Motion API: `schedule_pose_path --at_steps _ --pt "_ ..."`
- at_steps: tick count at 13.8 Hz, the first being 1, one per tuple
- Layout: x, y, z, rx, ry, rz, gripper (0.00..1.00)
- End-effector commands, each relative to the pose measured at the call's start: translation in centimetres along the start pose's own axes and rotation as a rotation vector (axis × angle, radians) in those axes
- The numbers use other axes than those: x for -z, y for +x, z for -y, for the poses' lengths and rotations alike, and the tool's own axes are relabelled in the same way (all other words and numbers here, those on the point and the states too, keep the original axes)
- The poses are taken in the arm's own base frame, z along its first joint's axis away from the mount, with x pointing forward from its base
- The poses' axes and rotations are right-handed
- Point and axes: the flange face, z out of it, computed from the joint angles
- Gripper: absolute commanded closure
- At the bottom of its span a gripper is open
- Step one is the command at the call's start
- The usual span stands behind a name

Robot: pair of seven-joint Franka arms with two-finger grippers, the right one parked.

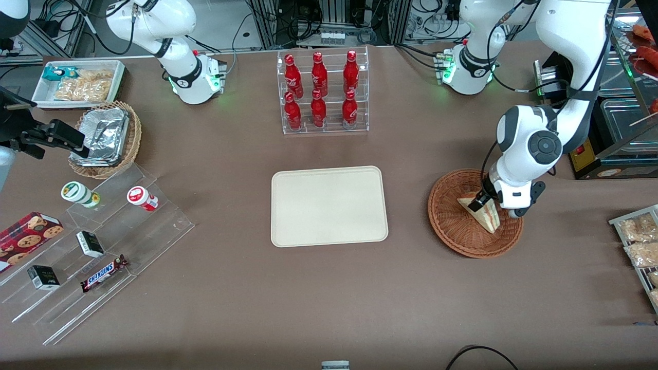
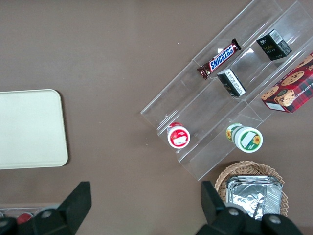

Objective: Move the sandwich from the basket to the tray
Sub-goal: 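Close the left gripper on the wrapped sandwich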

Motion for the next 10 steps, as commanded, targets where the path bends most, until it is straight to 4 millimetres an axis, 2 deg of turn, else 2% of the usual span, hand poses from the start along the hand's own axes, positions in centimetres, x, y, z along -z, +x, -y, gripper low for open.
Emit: schedule_pose_path --at_steps 1,2,5,7,10 --pt "0.1 0.0 -0.2 -0.012 -0.004 -0.014 0.88" --pt "0.2 0.0 -0.2 -0.039 -0.004 -0.016 0.92" --pt "1.2 0.2 -0.5 -0.094 -0.012 -0.024 0.93" --pt "3.1 0.5 -1.2 -0.170 0.003 -0.018 0.94" --pt "7.8 0.5 -4.5 -0.404 0.087 0.056 0.93"
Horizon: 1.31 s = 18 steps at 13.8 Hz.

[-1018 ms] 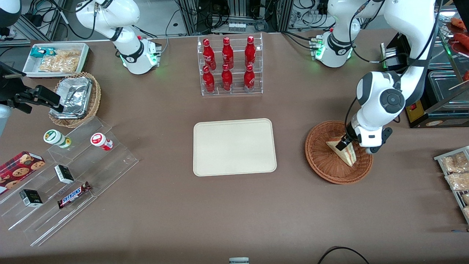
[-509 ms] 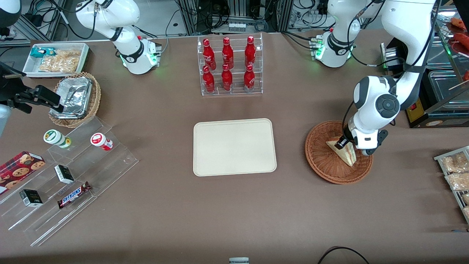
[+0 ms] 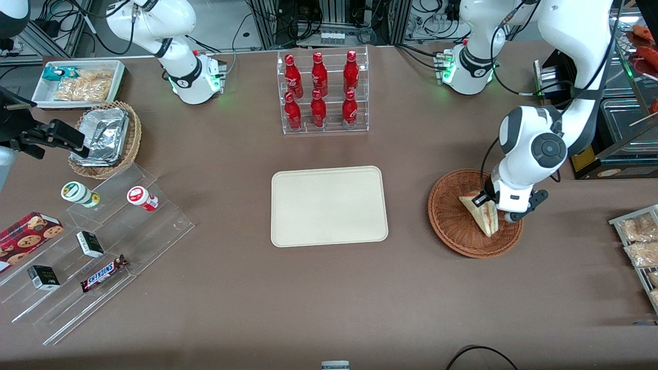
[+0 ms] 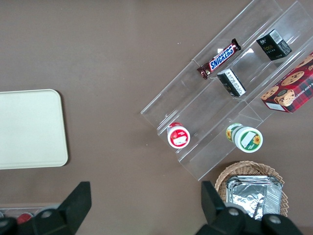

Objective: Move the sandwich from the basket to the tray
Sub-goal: 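Close the left gripper on the wrapped sandwich, then lift the sandwich and carry it with the left gripper over the cream tray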

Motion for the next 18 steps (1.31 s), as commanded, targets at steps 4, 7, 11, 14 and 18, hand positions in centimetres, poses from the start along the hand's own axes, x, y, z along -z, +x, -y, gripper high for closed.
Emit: schedule_pose_path --at_steps 4,7,11,14,18 --pt "6.5 -1.2 -6.3 -0.237 0.077 0.065 1.00" --pt "5.6 -4.1 -10.5 -0.301 0.085 0.068 1.00" --pt "5.1 -7.9 -16.4 -0.361 0.068 0.059 1.00" --pt "4.2 -11.4 -21.8 -0.355 0.034 0.079 1.00" --pt "2.5 -15.9 -28.1 -0.309 0.025 0.065 1.00"
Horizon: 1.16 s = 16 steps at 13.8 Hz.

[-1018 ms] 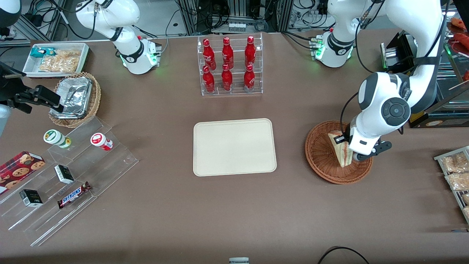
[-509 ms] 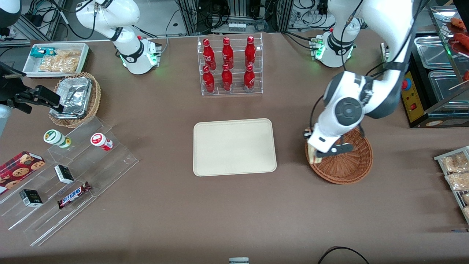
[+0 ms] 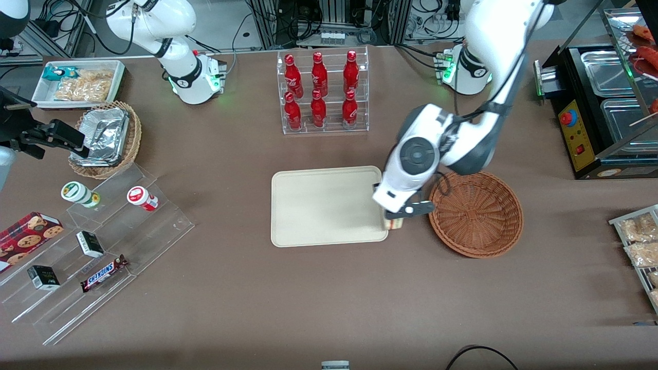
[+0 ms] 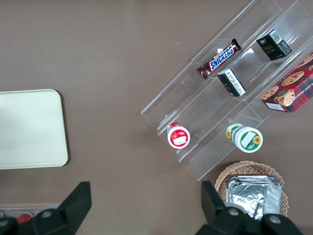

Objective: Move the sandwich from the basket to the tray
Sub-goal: 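Lift the sandwich and carry it with the left gripper over the cream tray, then lower the sandwich onto the tray and open the left gripper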

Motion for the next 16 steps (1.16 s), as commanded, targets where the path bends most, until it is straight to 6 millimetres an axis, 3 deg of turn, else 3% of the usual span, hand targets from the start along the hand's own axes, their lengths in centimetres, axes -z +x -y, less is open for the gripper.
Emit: schedule_pose_path --at_steps 1,4,8,16 --pt "-0.7 -0.5 -5.3 0.046 -0.018 -0.012 1.00" --pt "-2.4 -2.1 -10.1 0.066 -0.046 -0.032 1.00" --pt "-4.7 -5.5 -14.1 0.044 -0.086 -0.065 1.00" --pt "-7.3 -5.6 -15.4 0.037 -0.101 -0.126 0.98"
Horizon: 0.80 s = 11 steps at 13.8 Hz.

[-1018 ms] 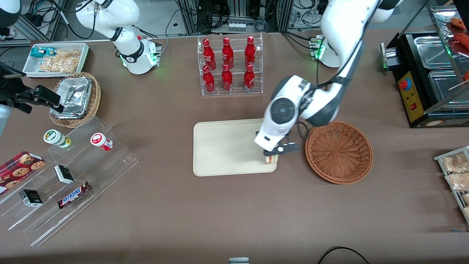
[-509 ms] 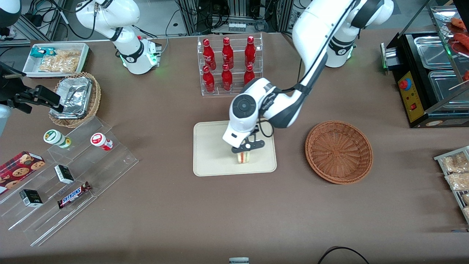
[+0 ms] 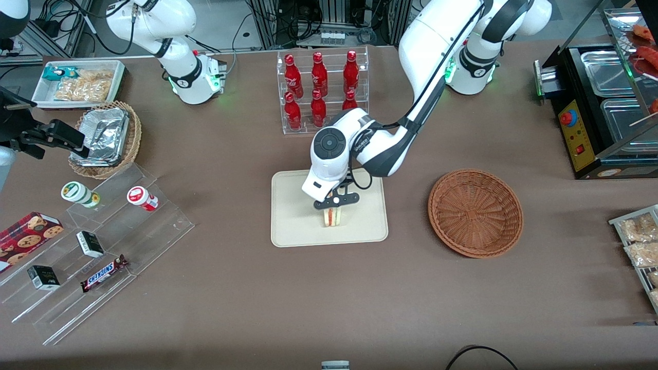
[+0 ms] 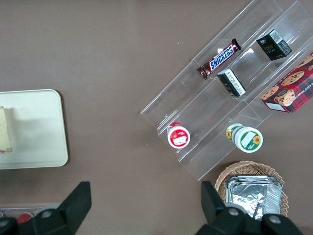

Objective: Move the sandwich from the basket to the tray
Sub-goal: 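Lower the sandwich onto the tray and open the left gripper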

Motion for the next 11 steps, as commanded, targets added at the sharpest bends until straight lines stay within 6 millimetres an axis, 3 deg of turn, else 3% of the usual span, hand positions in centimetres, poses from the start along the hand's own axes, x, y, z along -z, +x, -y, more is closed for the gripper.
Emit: schedule_pose_path --at_steps 1,3,4,5,7,11 --pt "-1.0 0.0 -1.0 0.018 -0.015 -0.031 0.97" --pt "-1.0 -0.1 -1.1 0.024 -0.015 -0.031 0.93" --pt "-1.0 -0.2 -1.2 0.048 -0.016 -0.029 0.68" --pt "-0.9 -0.3 -1.3 0.062 -0.017 -0.031 0.01" --pt "0.1 -0.2 -1.2 0.052 -0.017 -0.039 0.00" --pt "5.9 -0.1 -0.3 0.062 -0.012 -0.051 0.00"
